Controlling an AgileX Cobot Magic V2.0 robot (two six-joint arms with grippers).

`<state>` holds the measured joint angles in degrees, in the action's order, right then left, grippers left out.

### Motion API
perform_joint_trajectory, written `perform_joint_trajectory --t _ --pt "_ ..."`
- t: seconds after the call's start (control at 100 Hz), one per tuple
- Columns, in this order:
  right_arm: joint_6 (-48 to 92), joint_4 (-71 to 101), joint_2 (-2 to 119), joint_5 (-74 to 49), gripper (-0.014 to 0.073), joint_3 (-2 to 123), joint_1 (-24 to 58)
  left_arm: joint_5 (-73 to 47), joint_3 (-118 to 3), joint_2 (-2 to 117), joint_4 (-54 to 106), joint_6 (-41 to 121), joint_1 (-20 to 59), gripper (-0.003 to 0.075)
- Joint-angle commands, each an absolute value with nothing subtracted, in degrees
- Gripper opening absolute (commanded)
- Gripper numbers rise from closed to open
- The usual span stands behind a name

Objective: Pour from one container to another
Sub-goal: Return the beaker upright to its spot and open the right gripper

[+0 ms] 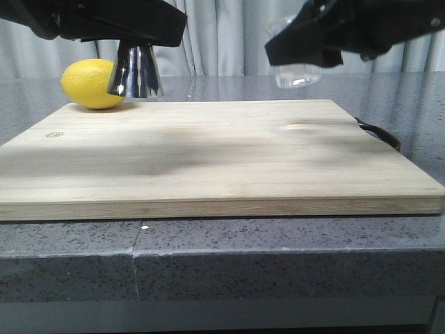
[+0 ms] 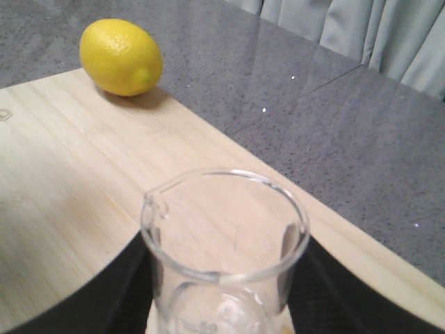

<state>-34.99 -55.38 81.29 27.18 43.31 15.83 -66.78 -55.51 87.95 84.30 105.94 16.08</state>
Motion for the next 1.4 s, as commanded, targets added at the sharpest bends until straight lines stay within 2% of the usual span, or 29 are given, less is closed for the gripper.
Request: perform_joint_trajectory --t 0.0,0.46,0.78,1.19,1.24,1.31,1.39 --pt "-35.2 -53.5 81.2 33.2 0.0192 44.2 14.8 -72.9 -57.3 85.6 88.7 105.6 16.7 -0.002" --pt "-34.5 -51.9 90.4 48.6 0.0192 44.2 6.2 -72.7 -57.3 85.6 88.7 105.6 16.7 -0.002" --pt "-29.1 -52.3 92.1 49.7 0.0192 44.2 5.2 -72.2 -57.3 85.6 88.7 105.6 16.7 -0.002" --pt "-29.1 -52.4 94.4 50.3 0.0197 44.2 5.2 -72.2 -57.3 85.6 88.7 105.6 16.7 -0.002" --pt "-29.1 -53.2 94.4 50.4 0.0216 44.2 5.2 -72.2 -57.3 85.6 88.7 105.6 16.7 -0.002" --pt "-29.1 -53.8 94.4 50.6 0.0288 44.2 5.2 -72.2 -57.3 85.6 88.7 105.6 16.7 -0.002" --pt "-29.1 -53.8 94.4 50.6 0.0405 44.2 5.2 -72.2 -57.3 85.6 88.7 105.6 16.7 -0.002"
